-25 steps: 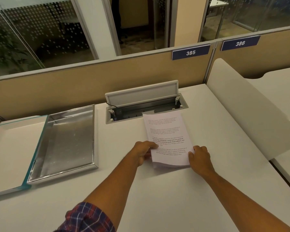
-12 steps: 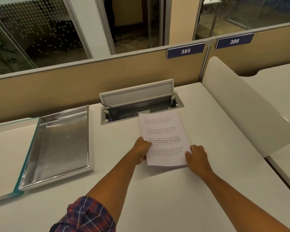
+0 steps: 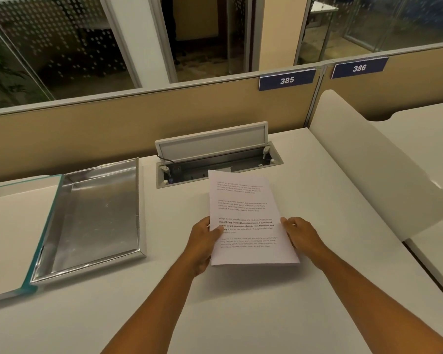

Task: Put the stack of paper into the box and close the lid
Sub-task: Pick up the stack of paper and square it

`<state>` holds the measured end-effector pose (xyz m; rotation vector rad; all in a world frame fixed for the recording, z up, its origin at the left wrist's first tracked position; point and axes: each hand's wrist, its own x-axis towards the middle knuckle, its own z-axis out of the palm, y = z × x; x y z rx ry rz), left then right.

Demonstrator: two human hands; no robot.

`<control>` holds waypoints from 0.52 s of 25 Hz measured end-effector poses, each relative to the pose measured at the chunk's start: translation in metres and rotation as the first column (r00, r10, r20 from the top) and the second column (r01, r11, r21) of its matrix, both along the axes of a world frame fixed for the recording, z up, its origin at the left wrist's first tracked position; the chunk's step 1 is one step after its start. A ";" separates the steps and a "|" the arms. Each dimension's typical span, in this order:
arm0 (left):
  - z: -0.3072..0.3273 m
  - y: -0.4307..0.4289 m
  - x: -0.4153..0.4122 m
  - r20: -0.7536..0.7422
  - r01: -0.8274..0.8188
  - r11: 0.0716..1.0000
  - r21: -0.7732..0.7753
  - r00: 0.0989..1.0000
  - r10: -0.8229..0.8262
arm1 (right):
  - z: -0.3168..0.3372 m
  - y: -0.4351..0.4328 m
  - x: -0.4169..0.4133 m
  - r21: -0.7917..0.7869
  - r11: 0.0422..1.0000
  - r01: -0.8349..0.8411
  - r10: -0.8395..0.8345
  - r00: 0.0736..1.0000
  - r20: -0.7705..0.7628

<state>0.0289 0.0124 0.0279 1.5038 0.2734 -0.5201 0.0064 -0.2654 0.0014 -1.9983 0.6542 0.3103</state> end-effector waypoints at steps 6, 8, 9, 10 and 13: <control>0.014 0.070 -0.047 0.093 0.038 0.999 0.016 0.995 -0.039 | 0.033 0.053 0.001 0.488 0.872 -0.052 0.046 0.999 0.024; 0.016 0.090 -0.062 0.130 0.001 0.992 0.129 0.991 -0.018 | 0.040 0.078 -0.003 0.442 0.889 -0.118 0.098 0.993 0.069; 0.017 0.099 -0.069 0.146 -0.024 0.981 0.193 0.989 -0.004 | 0.043 0.092 -0.006 0.401 0.904 -0.145 0.113 0.988 0.101; 0.019 0.108 -0.075 0.168 -0.052 0.968 0.246 0.986 0.010 | 0.045 0.105 -0.010 0.356 0.919 -0.168 0.124 0.982 0.141; 0.022 0.138 -0.092 0.337 -0.176 0.926 0.334 0.940 0.057 | 0.052 0.147 -0.025 0.200 0.953 -0.230 0.165 0.941 0.295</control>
